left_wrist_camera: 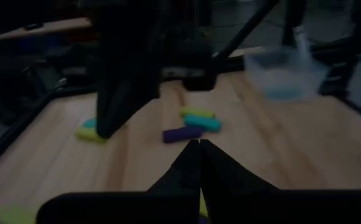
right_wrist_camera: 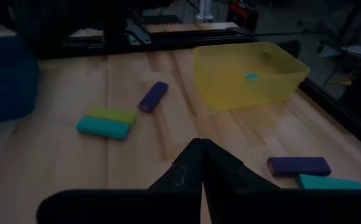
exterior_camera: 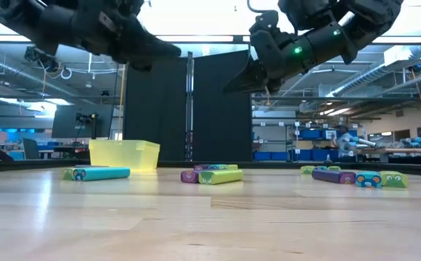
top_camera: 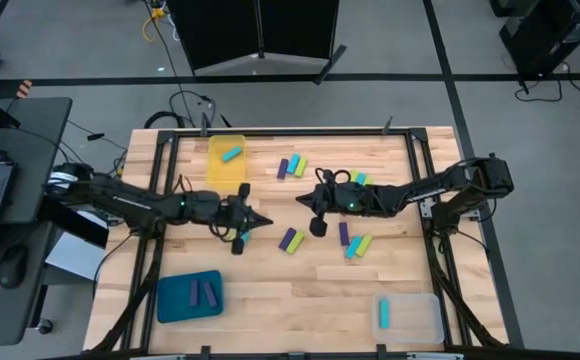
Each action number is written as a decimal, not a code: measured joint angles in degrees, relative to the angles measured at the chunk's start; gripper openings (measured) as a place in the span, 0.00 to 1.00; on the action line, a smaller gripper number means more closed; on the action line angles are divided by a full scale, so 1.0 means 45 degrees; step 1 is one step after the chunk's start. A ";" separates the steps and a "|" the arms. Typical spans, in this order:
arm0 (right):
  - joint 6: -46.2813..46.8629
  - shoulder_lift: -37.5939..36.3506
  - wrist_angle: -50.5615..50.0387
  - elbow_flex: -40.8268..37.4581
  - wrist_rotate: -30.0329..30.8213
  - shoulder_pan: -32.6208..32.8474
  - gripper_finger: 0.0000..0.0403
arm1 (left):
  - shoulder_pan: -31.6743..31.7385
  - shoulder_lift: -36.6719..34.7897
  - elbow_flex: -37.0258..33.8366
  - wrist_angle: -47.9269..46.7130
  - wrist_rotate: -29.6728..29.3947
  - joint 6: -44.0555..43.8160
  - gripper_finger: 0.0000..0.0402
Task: Sort blocks
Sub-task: Put the blue block into the yellow bin
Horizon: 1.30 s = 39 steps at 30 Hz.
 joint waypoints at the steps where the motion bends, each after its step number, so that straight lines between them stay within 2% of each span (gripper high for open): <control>1: 0.0058 0.0000 0.0000 0.0000 0.0004 -0.0053 0.04 | 0.0173 0.0099 0.0000 0.0055 0.0000 0.0025 0.02; 4: 0.0196 0.0000 -0.0004 0.0000 0.0005 -0.0158 0.04 | 0.0711 0.0386 0.0000 0.0406 0.0323 0.0025 0.02; 8: 0.0379 0.0000 -0.0005 0.0000 -0.0005 -0.0335 0.04 | 0.1407 0.0932 0.0000 0.1457 0.1552 0.0157 0.02; 11: 0.0666 0.0000 -0.0005 0.0000 0.0002 -0.0468 0.04 | 0.1867 0.1229 0.0000 0.2682 0.2134 -0.0519 0.02; 15: 0.0334 0.0000 -0.0005 0.0000 -0.0002 -0.0446 0.04 | 0.2147 0.1350 0.0000 0.3253 0.2625 -0.0738 0.02; 27: -0.0098 0.0000 -0.0005 0.0000 -0.0136 -0.0451 0.04 | 0.2044 0.1350 0.0000 0.3596 0.1672 -0.0700 0.02; 33: -0.0196 0.0000 -0.0010 0.0000 -0.0136 -0.0506 0.05 | 0.2057 0.1350 0.0000 0.3079 0.1316 -0.0679 0.02; 39: -0.0258 0.0000 -0.0010 0.0000 -0.0175 -0.0853 0.06 | 0.2057 0.1350 0.0000 0.2417 0.0745 0.0506 0.02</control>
